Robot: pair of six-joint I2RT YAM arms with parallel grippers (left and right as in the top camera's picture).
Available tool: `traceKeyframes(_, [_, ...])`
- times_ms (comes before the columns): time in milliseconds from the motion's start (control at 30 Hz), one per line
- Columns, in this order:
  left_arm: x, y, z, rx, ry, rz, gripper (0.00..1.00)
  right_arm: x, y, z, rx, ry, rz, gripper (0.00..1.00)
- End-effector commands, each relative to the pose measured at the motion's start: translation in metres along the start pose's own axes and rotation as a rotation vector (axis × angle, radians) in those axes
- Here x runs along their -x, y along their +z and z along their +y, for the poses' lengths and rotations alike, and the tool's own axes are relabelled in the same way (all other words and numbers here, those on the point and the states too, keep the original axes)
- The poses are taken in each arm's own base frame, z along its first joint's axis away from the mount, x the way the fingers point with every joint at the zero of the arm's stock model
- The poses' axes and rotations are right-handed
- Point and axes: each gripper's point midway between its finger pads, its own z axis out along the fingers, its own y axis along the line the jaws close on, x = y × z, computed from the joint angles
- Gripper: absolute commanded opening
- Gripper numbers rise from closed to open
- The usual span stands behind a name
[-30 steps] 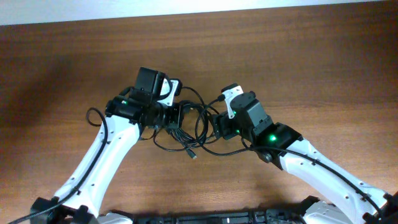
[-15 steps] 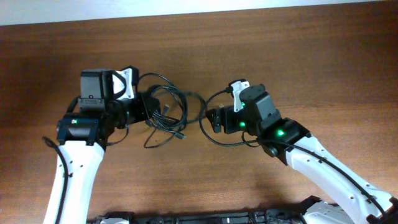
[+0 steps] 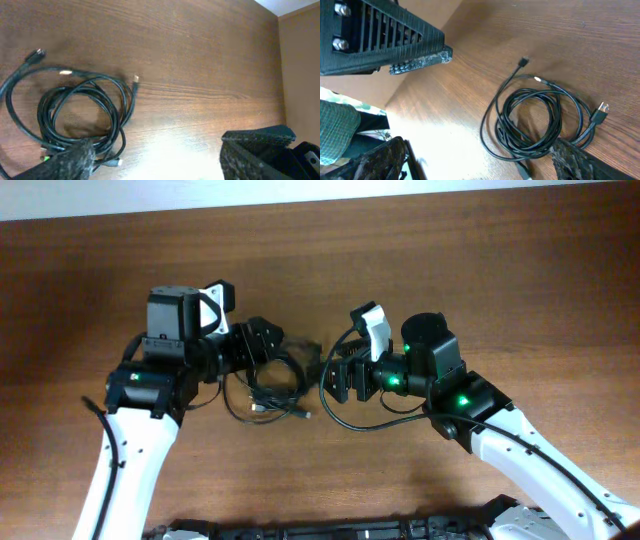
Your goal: Untangle cables
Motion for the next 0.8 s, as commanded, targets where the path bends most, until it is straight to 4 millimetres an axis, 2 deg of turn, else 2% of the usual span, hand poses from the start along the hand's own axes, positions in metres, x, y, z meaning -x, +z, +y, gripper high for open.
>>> traceKeyframes(0, [-0.007, 0.021, 0.013, 0.04, -0.041, 0.08, 0.78, 0.001, 0.0, -0.017, -0.089, 0.019, -0.015, 0.91])
traceKeyframes(33, [-0.011, 0.028, 0.02, 0.059, -0.057, 0.113, 0.65, -0.001, 0.0, -0.02, -0.101, 0.024, -0.012, 0.92])
traceKeyframes(67, [-0.02, 0.039, 0.043, 0.159, -0.11, 0.157, 0.52, -0.002, 0.0, -0.021, -0.104, 0.028, -0.005, 0.92])
traceKeyframes(133, [-0.039, 0.051, 0.089, 0.39, -0.318, 0.21, 0.5, -0.004, -0.001, -0.025, -0.13, 0.035, -0.001, 0.92])
traceKeyframes(233, [-0.057, 0.085, 0.114, 0.45, -0.371, 0.31, 0.48, -0.013, -0.002, -0.034, -0.172, 0.058, 0.027, 0.92])
traceKeyframes(333, [-0.079, 0.088, 0.134, 0.562, -0.461, 0.378, 0.44, -0.017, -0.002, -0.035, -0.178, 0.059, 0.042, 0.93])
traceKeyframes(400, [-0.068, 0.085, 0.156, 0.679, -0.429, 0.3, 0.42, -0.017, -0.003, -0.035, -0.179, 0.061, 0.045, 0.93])
traceKeyframes(433, [-0.066, 0.085, 0.157, 0.681, -0.426, 0.291, 0.36, -0.019, -0.003, -0.036, -0.18, 0.063, 0.049, 0.93])
traceKeyframes(500, [-0.062, 0.088, 0.156, 0.669, -0.422, 0.274, 0.31, -0.019, -0.003, -0.036, -0.181, 0.063, 0.049, 0.96])
traceKeyframes(533, [-0.061, 0.09, 0.157, 0.667, -0.422, 0.27, 0.33, -0.019, -0.003, -0.036, -0.181, 0.063, 0.049, 0.96])
traceKeyframes(567, [-0.063, 0.094, 0.156, 0.666, -0.418, 0.277, 0.38, -0.018, -0.003, -0.036, -0.181, 0.063, 0.048, 0.97])
traceKeyframes(667, [-0.074, 0.109, 0.156, 0.675, -0.393, 0.316, 0.39, -0.018, -0.003, -0.036, -0.181, 0.063, 0.048, 0.99])
traceKeyframes(733, [-0.079, 0.119, 0.16, 0.682, -0.387, 0.333, 0.31, -0.018, -0.003, -0.036, -0.181, 0.063, 0.048, 1.0])
traceKeyframes(767, [-0.082, 0.122, 0.162, 0.686, -0.387, 0.341, 0.2, -0.019, -0.003, -0.036, -0.181, 0.063, 0.049, 0.99])
